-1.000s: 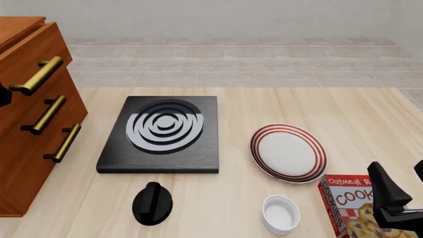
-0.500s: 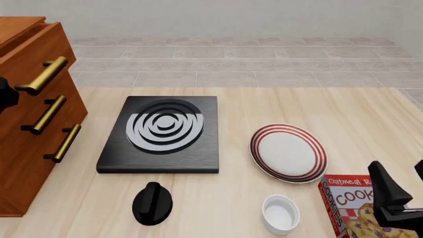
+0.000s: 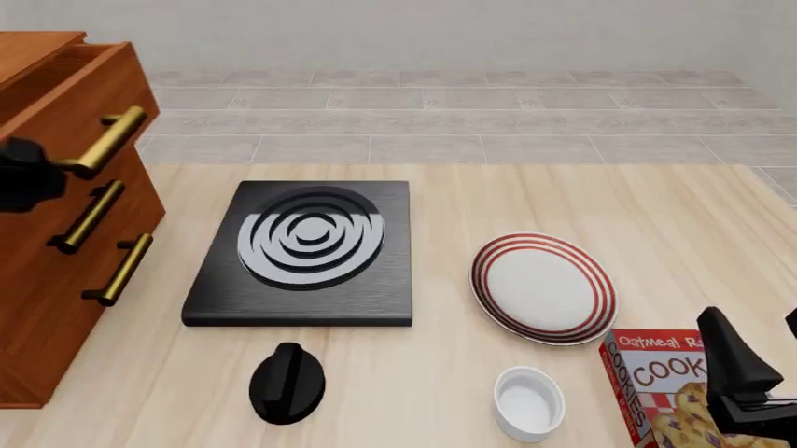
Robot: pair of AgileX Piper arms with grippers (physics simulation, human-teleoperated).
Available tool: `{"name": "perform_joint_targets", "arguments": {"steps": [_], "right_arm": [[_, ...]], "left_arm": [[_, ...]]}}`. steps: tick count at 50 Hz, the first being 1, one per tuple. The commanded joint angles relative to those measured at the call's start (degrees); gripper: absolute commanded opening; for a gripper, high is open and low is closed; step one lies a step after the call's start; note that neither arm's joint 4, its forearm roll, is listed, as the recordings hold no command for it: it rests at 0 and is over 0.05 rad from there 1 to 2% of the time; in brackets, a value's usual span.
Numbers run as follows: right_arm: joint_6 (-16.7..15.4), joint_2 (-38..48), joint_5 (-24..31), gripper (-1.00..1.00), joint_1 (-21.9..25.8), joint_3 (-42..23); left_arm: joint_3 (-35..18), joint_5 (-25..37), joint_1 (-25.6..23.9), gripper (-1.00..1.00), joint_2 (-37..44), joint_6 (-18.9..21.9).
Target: Pick the akita bowl in the top layer of the wooden cabinet and place it on the plate.
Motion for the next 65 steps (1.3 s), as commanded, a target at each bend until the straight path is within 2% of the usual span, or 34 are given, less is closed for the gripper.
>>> {"name": "perform_joint_targets", "arguments": {"steps": [1,26,50,65], "right_arm": [[0.14,-0.28,0.25,1.0,-0.05,-0.02],[0.25,3.44,-3.68,1.0,-0.3,0.17],[0.43,-1.0,0.7,1.0,-0.5,-0.09],[0.33,-1.66,1.4,1.0,-0.54,-0.11]], "left_arm": [[3.98,1.24,-4.53,1.0,5.34,-0.27],[3.5,0.14,-8.72,1.0,8.53,-0.98],[3.18,-1.07,-14.45,1.0,10.4,-4.2],[2.2,-0.94,-17.31,1.0,11.17,-5.59]]}}
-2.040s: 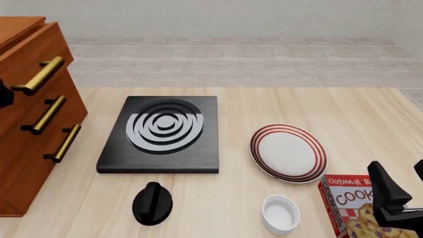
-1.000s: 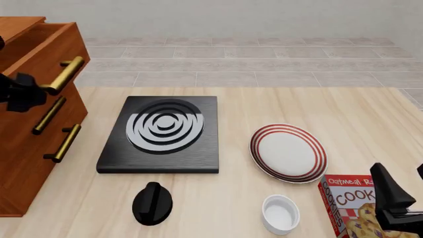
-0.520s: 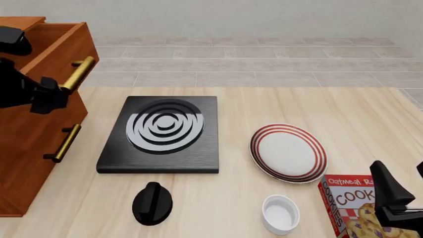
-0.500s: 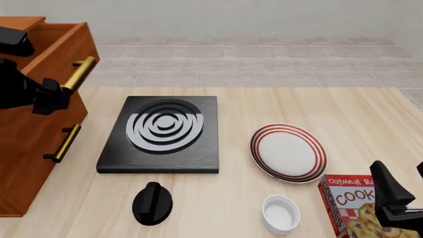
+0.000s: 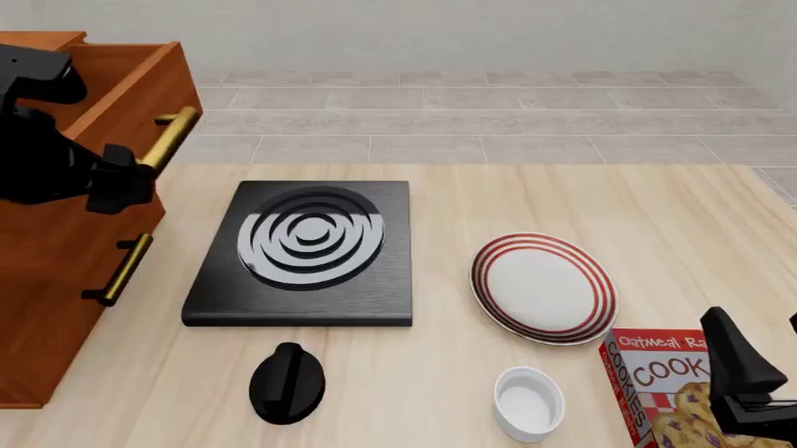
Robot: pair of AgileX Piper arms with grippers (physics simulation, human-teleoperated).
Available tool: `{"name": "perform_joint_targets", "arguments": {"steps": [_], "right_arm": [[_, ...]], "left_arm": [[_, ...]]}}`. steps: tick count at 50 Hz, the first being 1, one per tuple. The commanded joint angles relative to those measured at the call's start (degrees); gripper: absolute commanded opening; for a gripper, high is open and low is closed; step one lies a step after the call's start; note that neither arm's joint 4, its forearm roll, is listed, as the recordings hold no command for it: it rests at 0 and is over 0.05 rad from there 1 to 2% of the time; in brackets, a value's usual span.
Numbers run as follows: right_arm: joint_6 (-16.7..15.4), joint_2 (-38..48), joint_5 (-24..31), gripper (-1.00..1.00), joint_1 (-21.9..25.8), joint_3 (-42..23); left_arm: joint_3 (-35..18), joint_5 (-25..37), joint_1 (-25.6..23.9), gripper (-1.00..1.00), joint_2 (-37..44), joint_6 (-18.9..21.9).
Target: Pick the akita bowl in the top layer of the wooden cabinet and place it on the plate.
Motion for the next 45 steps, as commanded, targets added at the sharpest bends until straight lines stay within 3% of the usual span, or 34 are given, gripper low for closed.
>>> {"name": "perform_joint_targets", "arguments": {"steps": [1,45], "right_arm": [[-0.1,-0.76,0.8,1.0,-0.02,-0.02],[-0.25,0.2,-0.28,1.0,-0.17,-0.05]], "left_arm": [[2.29,-0.03,-4.99,1.0,6.18,2.42],[-2.06,0.54,-13.03,1.0,8.11,-1.6]]}}
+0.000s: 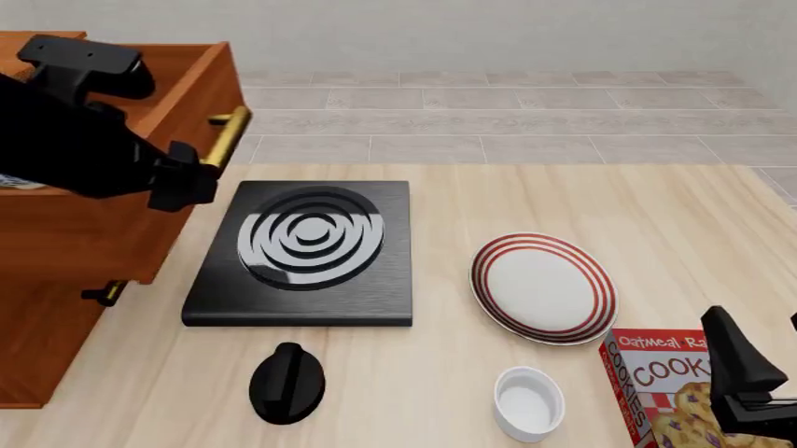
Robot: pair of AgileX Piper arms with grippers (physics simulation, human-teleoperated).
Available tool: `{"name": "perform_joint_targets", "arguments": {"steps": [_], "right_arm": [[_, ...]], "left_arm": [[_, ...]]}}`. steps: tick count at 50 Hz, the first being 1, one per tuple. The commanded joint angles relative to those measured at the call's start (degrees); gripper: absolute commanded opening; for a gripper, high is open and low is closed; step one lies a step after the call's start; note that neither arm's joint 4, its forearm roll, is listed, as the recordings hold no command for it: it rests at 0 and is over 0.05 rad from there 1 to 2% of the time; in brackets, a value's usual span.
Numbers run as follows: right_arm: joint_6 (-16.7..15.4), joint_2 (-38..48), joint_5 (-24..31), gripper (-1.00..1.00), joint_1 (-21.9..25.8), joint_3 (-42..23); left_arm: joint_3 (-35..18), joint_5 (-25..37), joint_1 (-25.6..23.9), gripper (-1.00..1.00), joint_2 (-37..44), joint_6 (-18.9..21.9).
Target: Pick the akita bowl in the top layer of the wooden cabinet and place it on the plate.
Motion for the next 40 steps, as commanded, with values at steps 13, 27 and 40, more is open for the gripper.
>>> {"name": "perform_joint_targets", "arguments": {"steps": [13,27,40], "right_arm": [[0.09,-0.51,0.51,1.0,-0.07,-0.03],[0.21,-0.53,0.45,1.0,-0.15,-0.02],[0.22,-0.09,-0.07,1.0,-0.22,-0.02]], "left_arm": [[-0.04,-0.68,-5.88,1.0,5.44,-0.75],[-2.47,0.36,-8.05,1.0,5.6,-2.03],[-3.65,0.71,-10.15,1.0,5.37,-2.97]]}}
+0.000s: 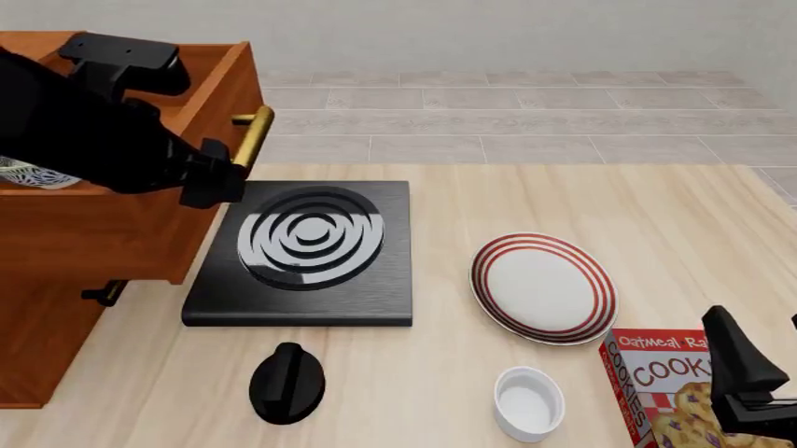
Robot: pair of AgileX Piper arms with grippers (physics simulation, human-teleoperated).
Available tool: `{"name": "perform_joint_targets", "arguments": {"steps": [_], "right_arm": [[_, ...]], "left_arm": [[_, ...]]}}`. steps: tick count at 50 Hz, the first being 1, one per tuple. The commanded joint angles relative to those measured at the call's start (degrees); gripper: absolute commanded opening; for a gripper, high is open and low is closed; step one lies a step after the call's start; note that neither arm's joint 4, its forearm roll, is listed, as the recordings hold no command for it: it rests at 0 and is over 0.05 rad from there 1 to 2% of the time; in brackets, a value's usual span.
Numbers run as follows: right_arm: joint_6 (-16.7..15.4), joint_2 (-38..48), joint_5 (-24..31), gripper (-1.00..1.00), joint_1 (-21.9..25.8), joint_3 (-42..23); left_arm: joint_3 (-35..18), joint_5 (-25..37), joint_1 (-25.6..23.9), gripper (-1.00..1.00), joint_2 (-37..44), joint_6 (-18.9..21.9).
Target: Pick the akita bowl in the top layer of the wooden cabinet and place it on the plate.
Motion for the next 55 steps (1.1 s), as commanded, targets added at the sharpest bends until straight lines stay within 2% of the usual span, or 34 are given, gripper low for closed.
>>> {"name": "perform_joint_targets", "arguments": {"steps": [1,10,18,35,55], "right_arm": [[0.03,0.01,-0.07,1.0,-0.06,0.0],[0.01,-0.12,0.06,1.0,-0.08,0.01],[-0.13,0.09,-0.12,1.0,-0.05,0.0],[-0.58,-2.26,2.46,1.0,-0.03,-0.19],[-1.09,0.6,-0.38,1.0,0.03,-0.42]], "left_arm": [[-1.06,-0.4,-4.97,1.0,2.6,1.28],[-4.45,1.6,-2.81,1.0,2.82,2.9],[-5.31,2.63,-0.01,1.0,2.11,4.54],[-13.62,7.52,2.29,1.0,1.51,5.86],[-15.87,9.64,4.67,1.0,0.16,7.62]]}}
